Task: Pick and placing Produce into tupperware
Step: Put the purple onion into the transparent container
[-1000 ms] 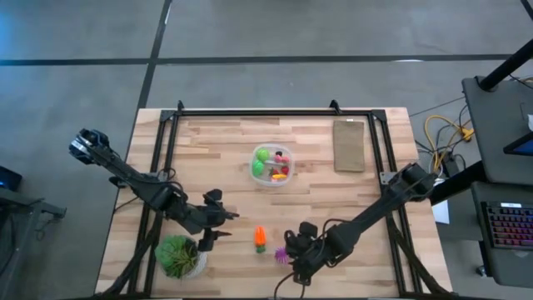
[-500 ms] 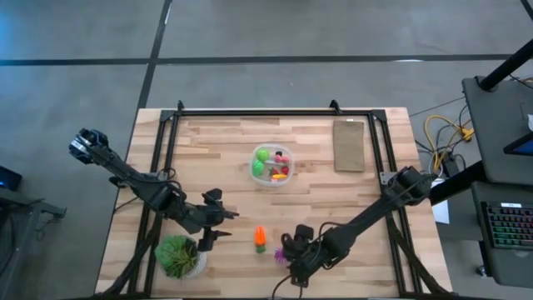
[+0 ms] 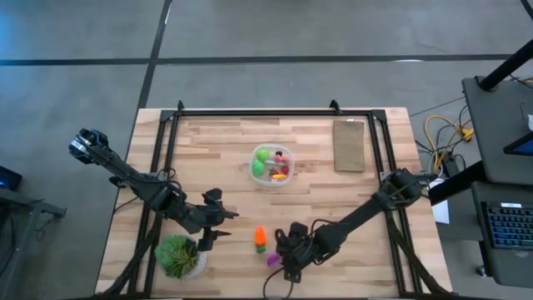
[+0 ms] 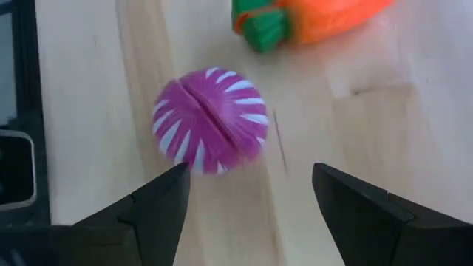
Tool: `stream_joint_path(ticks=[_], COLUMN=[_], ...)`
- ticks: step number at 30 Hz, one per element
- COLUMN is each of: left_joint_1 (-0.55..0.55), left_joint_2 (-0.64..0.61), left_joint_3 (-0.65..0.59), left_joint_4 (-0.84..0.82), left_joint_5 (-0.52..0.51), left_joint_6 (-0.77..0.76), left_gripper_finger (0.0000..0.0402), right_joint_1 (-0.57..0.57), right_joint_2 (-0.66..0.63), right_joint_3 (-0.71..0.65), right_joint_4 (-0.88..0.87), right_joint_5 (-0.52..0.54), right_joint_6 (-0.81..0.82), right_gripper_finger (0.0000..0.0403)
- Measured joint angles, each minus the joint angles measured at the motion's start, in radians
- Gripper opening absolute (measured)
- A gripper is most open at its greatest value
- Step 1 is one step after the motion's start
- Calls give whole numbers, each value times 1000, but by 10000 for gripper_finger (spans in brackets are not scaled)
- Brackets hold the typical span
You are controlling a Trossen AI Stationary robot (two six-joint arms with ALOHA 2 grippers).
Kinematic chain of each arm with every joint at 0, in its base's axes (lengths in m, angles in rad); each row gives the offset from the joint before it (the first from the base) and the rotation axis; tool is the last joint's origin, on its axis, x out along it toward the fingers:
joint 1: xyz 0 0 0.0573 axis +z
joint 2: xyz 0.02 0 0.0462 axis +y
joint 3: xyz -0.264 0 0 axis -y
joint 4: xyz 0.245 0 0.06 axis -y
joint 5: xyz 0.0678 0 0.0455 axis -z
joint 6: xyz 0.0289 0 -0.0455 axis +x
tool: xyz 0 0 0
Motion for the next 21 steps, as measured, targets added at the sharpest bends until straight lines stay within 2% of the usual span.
stream_joint_path(ticks=[7, 14, 21], left_joint_1=[0, 0, 0], left_joint_2=[0, 0, 0], left_joint_3=[0, 0, 0], left_joint_4=[-8, -33, -34], left_joint_5=[0, 0, 1], left_joint_6=[0, 0, 0], left_gripper_finger=[227, 227, 227], right_joint_1=[0, -2, -1], right_joint_2=[10, 107, 145], right_joint_3=[76, 174, 214], right_joint_4=[34, 25, -66], right_joint_5=[-41, -49, -52], right_joint_6=[-95, -155, -162], right_gripper_finger=[277, 277, 277])
